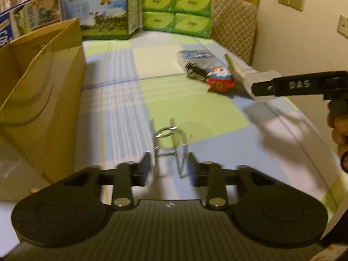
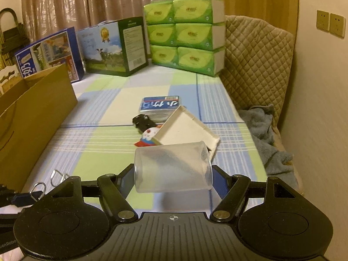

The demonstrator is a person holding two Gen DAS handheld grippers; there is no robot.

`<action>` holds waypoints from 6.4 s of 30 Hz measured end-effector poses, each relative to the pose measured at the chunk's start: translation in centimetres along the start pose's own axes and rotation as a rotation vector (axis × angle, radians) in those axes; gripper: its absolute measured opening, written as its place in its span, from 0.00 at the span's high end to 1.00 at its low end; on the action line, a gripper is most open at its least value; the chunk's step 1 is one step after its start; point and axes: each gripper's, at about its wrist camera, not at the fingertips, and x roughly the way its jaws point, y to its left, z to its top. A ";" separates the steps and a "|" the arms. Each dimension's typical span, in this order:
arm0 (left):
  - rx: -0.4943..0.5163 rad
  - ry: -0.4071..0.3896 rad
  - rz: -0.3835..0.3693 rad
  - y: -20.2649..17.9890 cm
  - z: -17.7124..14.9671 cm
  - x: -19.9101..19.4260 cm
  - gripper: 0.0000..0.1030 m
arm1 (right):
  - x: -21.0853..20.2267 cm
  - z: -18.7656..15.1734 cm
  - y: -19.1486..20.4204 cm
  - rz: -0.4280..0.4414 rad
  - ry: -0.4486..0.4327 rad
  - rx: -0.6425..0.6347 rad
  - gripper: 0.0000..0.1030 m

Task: Organize rigid objects
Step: 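Close the left tool on the metal wire stand while the right tool lifts the clear box, then carry the wire stand and clear box over the cardboard box with both tools, then open the left tool to drop the wire stand while the right tool releases the clear box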

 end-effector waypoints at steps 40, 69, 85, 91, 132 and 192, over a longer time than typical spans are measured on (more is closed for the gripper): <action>-0.087 0.115 -0.233 1.2 -0.1 -2.0 0.79 | 0.5 0.2 0.4 0.004 0.013 0.001 0.33; -0.162 -0.168 -0.085 8.4 5.0 -15.3 0.78 | -12.4 4.0 12.5 0.110 -0.165 -0.047 0.33; -0.230 -0.247 0.013 15.5 4.2 -19.9 0.78 | -12.5 4.5 21.0 0.204 -0.170 -0.150 0.33; -0.244 -0.257 0.053 18.2 3.9 -20.5 0.78 | -11.4 4.6 23.8 0.235 -0.159 -0.182 0.33; -0.221 -0.142 0.119 23.3 3.3 -15.3 0.78 | -4.1 4.3 28.2 0.281 -0.049 -0.193 0.33; -0.214 -0.131 0.167 24.7 3.4 -14.4 0.78 | -2.1 4.6 30.0 0.291 -0.034 -0.186 0.33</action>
